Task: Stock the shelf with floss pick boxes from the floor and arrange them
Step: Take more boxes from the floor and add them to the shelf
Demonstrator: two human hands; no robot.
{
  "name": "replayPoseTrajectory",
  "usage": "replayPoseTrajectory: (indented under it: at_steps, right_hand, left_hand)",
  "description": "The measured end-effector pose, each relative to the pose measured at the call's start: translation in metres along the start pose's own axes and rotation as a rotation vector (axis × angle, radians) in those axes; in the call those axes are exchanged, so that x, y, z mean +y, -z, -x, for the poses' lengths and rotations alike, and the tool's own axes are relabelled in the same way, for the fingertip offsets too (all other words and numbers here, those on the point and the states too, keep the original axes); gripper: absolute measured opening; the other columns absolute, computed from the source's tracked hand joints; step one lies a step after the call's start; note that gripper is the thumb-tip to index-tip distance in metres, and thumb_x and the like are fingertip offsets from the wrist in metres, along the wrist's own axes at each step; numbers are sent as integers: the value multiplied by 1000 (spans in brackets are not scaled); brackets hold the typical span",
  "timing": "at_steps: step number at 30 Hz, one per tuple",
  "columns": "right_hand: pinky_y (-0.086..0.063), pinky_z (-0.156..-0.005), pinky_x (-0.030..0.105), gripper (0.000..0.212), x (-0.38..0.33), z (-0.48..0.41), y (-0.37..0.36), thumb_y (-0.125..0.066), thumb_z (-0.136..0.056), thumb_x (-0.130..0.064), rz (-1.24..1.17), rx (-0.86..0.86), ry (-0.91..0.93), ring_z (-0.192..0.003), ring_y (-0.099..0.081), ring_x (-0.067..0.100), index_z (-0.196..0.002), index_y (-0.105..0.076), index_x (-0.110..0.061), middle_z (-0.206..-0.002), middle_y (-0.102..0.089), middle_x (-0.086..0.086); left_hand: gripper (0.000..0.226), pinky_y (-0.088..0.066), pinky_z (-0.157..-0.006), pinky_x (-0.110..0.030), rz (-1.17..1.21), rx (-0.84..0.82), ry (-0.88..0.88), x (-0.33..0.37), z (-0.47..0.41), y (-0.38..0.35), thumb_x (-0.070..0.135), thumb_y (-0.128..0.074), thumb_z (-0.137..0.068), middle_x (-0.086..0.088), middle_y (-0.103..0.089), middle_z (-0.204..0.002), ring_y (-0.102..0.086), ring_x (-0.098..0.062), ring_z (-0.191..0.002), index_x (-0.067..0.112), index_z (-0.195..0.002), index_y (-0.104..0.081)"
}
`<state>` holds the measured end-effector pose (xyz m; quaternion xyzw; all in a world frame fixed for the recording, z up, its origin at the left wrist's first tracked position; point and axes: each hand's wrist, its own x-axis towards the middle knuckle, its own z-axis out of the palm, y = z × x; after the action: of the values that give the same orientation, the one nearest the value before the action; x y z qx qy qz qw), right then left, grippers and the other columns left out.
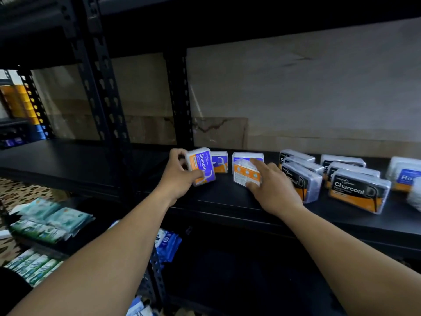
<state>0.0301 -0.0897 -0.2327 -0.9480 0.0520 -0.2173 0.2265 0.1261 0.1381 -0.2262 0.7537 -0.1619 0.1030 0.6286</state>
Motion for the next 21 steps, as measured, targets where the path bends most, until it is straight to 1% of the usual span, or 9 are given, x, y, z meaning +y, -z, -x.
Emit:
replayPoseTrajectory:
  at_steps: [2, 3, 7, 10, 12, 14, 17, 19, 21]
  right_hand:
    - [-46, -87, 37, 67, -1, 2, 1, -59, -94, -40, -4, 11, 1, -112, -55, 27, -151, -26, -33, -129, -44, 4]
    - [-46, -84, 38, 66, 0, 3, 1, -59, -93, -41, -9, 28, 7, -110, -56, 28, -150, -27, -35, -126, -45, 4]
    - [-45, -78, 37, 59, -2, 9, 3, -67, -81, -58, -81, 71, 28, -97, -56, 24, -132, -41, -44, -110, -47, -2]
    - [-47, -85, 37, 61, -3, 10, 2, -58, -75, -73, -126, 66, 30, -95, -54, 18, -128, -47, -44, -109, -46, -4]
    - [-46, -93, 35, 60, 0, 9, 3, -53, -79, -62, -195, 46, 50, -103, -54, 15, -134, -50, -39, -117, -44, -7]
    - [-41, -99, 30, 58, 2, 8, 5, -56, -83, -45, -241, 28, 85, -112, -51, 11, -139, -51, -31, -131, -43, -8]
    - [-34, -107, 26, 55, 4, 7, 5, -62, -86, -32, -229, 41, 144, -128, -46, 11, -140, -52, -29, -146, -43, -8]
    - [-36, -108, 27, 55, 3, 7, 4, -66, -87, -33, -223, 47, 161, -123, -50, 11, -140, -52, -31, -145, -45, -8]
    - [-43, -101, 28, 53, 3, 8, 4, -69, -87, -37, -216, 53, 178, -103, -53, 8, -137, -52, -34, -139, -47, -9]
  left_hand:
    - [78, -51, -69, -17, -25, -39, -10, 2, 2, 1, -1, -77, -72, -1, -65, -105, -67, -14, -91, 34, -132, -41]
    - [78, -49, -68, -13, -39, -61, -27, 3, 3, 0, 0, -76, -74, 1, -65, -106, -67, -11, -91, 35, -134, -42]
    - [60, -51, -66, -16, -36, -42, -58, 0, 2, 0, -4, -75, -73, -2, -67, -106, -64, -8, -88, 25, -120, -52]
    - [61, -51, -67, -22, 36, 17, -36, -4, 1, 2, -4, -79, -69, -9, -68, -104, -63, -10, -84, 23, -116, -52]
    - [60, -51, -70, -25, 82, 52, -27, -5, 0, 4, -3, -82, -67, -13, -67, -106, -63, -13, -84, 21, -113, -52]
    - [60, -51, -68, -22, 104, 75, -7, -5, 1, 4, -2, -84, -66, -12, -67, -103, -63, -12, -82, 17, -112, -51]
    - [69, -51, -68, -19, 134, 43, -20, -4, 3, 3, -4, -84, -67, -7, -68, -100, -65, -11, -82, 20, -122, -50]
    - [75, -52, -73, -17, 172, -18, -34, -4, 2, 4, -7, -81, -70, -2, -71, -103, -67, -7, -87, 24, -131, -51]
    - [66, -52, -77, -19, 165, -52, -66, -3, 2, 5, -5, -81, -71, -1, -72, -106, -67, -8, -92, 20, -127, -58]
